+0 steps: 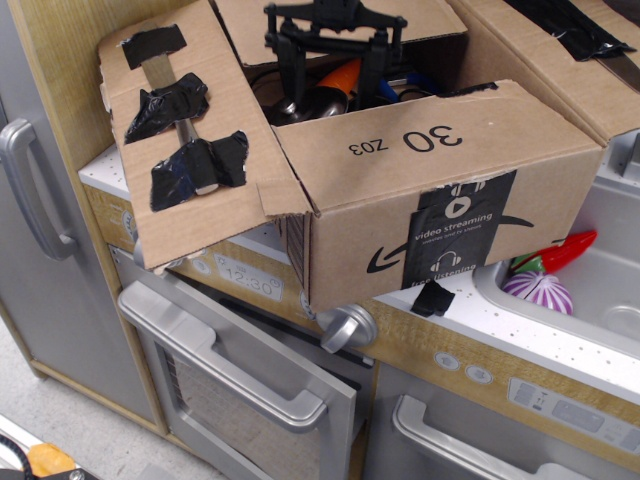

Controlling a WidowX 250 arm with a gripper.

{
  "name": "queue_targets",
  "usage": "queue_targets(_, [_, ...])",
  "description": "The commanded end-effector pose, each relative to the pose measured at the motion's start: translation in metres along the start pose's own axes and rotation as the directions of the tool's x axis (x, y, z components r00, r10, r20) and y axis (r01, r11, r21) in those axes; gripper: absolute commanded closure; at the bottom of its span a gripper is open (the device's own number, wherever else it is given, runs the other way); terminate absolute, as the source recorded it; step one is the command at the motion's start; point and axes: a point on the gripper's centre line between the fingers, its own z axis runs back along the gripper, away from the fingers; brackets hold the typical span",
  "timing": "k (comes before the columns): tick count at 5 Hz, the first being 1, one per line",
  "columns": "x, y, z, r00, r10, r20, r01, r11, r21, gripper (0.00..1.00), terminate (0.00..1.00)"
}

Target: Open large4fbox flaps

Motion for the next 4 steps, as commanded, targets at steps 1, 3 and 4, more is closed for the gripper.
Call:
queue_targets(1, [-0.014, -0.012, 0.01, 0.995, 0.085, -0.059, -0.093, 0.987, -0.134, 0.0, 0.0])
queue_targets(3, [-0.026, -0.018, 0.026, 0.973, 0.074, -0.22, -0.118, 0.974, -0.194, 0.0, 0.0])
queue_targets(4, [-0.032, -0.028, 0.044, 0.948, 0.06, -0.312, -0.137, 0.963, -0.233, 0.0, 0.0])
